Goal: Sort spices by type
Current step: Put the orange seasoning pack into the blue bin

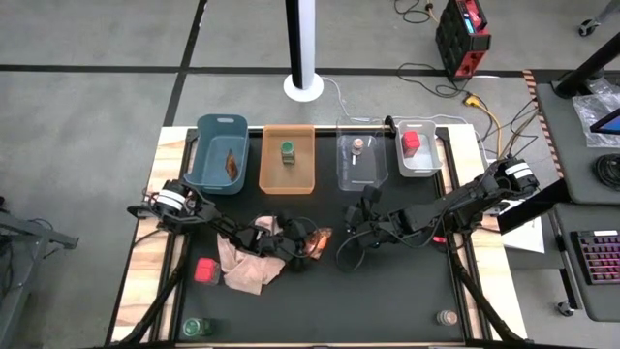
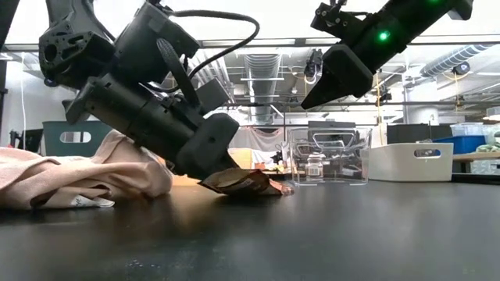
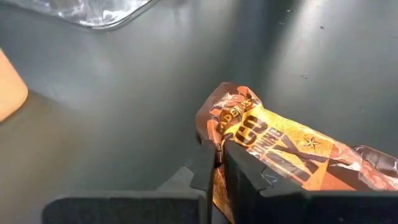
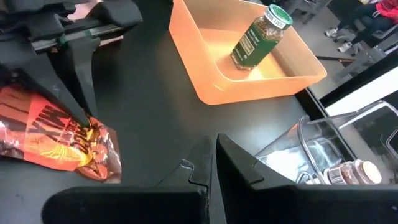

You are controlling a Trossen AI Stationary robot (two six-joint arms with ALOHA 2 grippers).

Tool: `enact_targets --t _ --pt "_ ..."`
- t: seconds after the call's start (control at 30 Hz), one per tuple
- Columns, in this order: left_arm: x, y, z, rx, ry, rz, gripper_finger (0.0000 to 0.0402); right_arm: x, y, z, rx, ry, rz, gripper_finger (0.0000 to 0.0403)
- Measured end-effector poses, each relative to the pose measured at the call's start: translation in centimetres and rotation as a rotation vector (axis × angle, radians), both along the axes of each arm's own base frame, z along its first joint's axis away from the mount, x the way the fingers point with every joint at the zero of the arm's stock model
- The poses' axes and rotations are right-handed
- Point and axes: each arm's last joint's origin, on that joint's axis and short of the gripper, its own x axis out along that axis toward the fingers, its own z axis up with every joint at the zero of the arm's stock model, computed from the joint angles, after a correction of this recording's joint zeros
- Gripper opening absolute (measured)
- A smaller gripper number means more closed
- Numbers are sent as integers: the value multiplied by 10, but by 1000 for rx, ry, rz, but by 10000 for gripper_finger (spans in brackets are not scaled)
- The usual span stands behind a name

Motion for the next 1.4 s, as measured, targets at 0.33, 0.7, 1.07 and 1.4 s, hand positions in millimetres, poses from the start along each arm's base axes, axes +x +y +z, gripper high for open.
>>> enact_targets --t 0.33,0.7,1.07,1.4 --pt "-6 -12 44 87 -15 -169 0 -4 -1 -3 50 2 -53 12" --pt "-20 -11 97 170 -58 -226 0 -11 -3 -11 125 2 -146 12" --pt "-46 -1 148 246 -89 -196 0 -27 -8 -34 231 -42 -281 12" --pt "-69 9 179 315 -122 -116 0 -28 -8 -35 244 -65 -306 12"
